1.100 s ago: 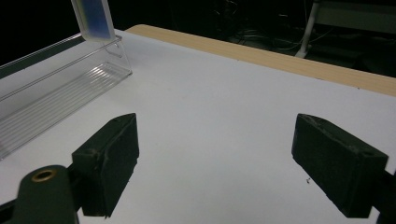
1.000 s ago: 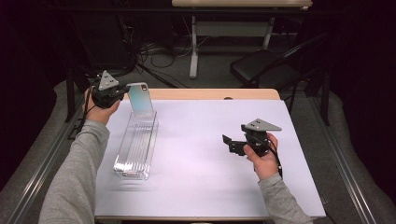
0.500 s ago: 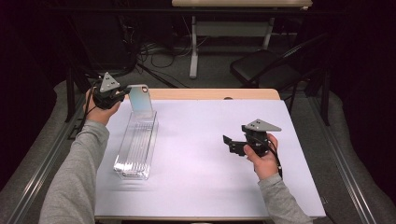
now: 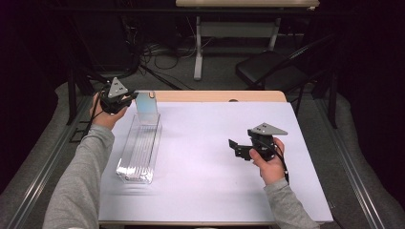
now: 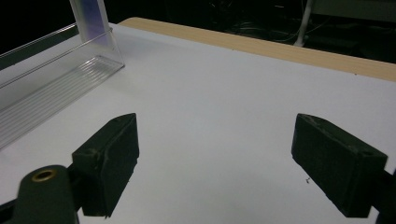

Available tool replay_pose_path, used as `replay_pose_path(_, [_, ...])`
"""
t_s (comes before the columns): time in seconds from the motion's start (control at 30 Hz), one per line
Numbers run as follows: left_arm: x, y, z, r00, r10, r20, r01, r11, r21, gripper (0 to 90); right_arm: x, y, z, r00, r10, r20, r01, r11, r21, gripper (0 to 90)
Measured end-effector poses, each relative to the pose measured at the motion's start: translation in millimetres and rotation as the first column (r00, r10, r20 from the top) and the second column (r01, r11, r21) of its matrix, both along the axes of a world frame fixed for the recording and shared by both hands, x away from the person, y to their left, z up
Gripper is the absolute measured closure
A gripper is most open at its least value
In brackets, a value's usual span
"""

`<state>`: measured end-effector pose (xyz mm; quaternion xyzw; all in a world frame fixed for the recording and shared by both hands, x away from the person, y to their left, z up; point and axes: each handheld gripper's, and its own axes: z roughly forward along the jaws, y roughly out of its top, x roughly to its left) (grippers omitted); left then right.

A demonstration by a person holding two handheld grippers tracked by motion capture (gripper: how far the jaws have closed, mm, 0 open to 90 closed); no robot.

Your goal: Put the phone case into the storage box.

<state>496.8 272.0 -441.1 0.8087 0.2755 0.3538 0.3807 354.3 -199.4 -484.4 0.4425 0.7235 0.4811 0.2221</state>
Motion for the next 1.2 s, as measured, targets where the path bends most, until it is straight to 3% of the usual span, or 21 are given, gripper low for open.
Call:
replay_pose_path(0.23, [0.8, 0.5, -10.0, 0.9999, 0.002, -0.011, -0.002, 1.0000, 0.007, 80.7, 0.8, 1.4, -1.8, 1.0000, 0.007, -0.004, -0.007, 1.000, -0.005, 14.8])
replay_pose_path(1.2, [1.6, -0.9, -25.1, 0.9998, -0.004, -0.017, 0.004, 0.9997, 0.024, 80.6, 0.8, 0.7, -4.6, 0.9999, 0.008, -0.013, -0.008, 1.000, -0.006, 14.9])
